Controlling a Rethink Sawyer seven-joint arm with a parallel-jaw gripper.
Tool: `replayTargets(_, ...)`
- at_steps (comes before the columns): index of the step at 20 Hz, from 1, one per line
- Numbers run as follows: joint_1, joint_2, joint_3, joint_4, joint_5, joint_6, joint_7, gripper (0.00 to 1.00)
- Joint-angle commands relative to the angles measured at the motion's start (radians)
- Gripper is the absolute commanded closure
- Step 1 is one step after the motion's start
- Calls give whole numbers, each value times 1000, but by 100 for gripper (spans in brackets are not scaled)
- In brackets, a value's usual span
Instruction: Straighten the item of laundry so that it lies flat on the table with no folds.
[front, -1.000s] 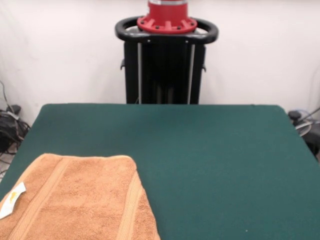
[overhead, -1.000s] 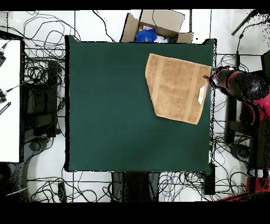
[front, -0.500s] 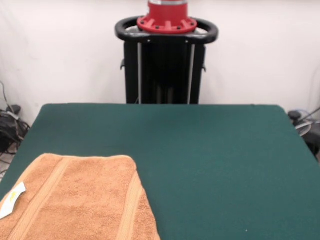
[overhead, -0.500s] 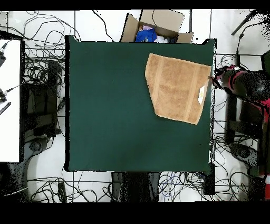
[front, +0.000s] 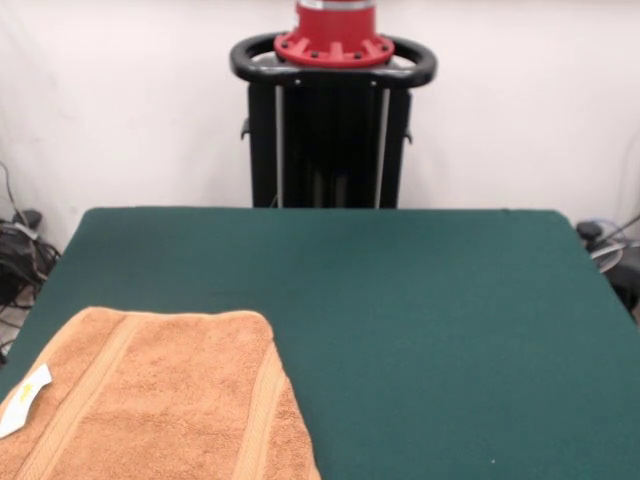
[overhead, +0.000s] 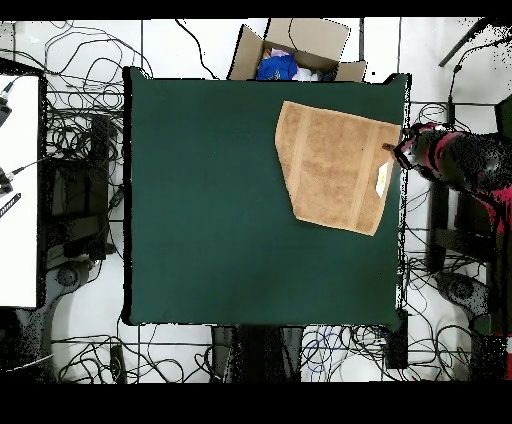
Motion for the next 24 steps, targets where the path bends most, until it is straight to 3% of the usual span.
replayTargets(1, 83, -26, -124, 124, 56, 21, 330, 0)
replayTargets(12, 166, -84, -196, 238, 115, -128, 439, 0)
replayTargets(24, 179, -116, -200, 369, 141, -284, 454, 0)
